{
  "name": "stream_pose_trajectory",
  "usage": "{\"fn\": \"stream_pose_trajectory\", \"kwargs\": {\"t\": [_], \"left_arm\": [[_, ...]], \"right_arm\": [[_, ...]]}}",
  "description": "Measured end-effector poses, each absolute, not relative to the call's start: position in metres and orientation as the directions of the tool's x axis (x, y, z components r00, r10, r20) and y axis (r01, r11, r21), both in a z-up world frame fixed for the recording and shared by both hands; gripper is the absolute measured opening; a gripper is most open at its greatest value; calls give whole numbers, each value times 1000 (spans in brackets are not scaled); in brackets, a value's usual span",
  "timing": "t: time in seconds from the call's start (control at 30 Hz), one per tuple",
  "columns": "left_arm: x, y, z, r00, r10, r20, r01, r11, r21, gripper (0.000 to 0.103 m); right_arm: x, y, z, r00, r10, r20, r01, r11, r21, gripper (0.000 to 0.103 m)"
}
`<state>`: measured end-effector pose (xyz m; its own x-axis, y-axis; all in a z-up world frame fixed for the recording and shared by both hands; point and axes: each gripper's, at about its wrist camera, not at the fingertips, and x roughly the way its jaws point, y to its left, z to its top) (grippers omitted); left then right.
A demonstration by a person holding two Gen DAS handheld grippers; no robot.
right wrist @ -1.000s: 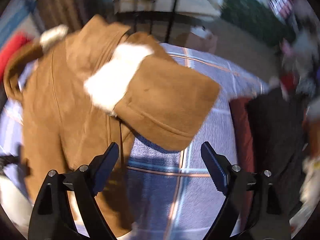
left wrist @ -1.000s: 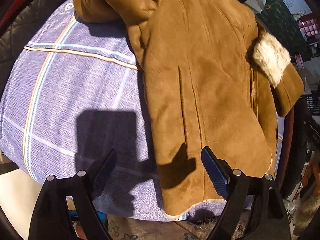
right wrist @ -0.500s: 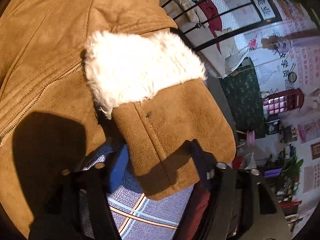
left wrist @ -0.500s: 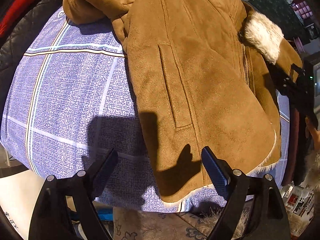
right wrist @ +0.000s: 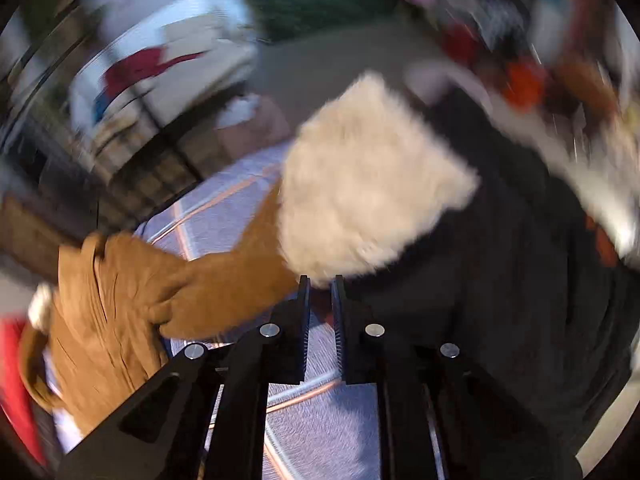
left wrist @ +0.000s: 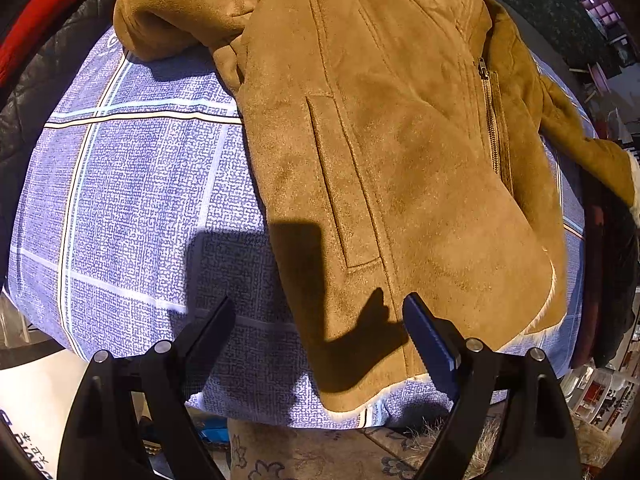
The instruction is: Fold large clothes
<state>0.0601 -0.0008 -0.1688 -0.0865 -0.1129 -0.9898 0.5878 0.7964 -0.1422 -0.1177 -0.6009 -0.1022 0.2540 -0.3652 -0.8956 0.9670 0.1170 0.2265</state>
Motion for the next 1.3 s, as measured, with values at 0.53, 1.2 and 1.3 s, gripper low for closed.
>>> {"fn": "stream_pose_trajectory", "kwargs": {"t": [0.53,1.2,1.3], "left_arm": [[57,30,-174,-96,-91,-991,588,799,-130,84],[24,-2,-186,-234,-224,-946,674,663,-324,29],[43,14,-146,-259,-386,-885,595,658,-462,21]], "right_arm": [[-58,-513,-134,348,-179,-920,832,512,215,87],[8,-384,-278,401,488,-776,759,298,579,87],[6,-385,-274,398,491,-775,763,291,577,87]]}}
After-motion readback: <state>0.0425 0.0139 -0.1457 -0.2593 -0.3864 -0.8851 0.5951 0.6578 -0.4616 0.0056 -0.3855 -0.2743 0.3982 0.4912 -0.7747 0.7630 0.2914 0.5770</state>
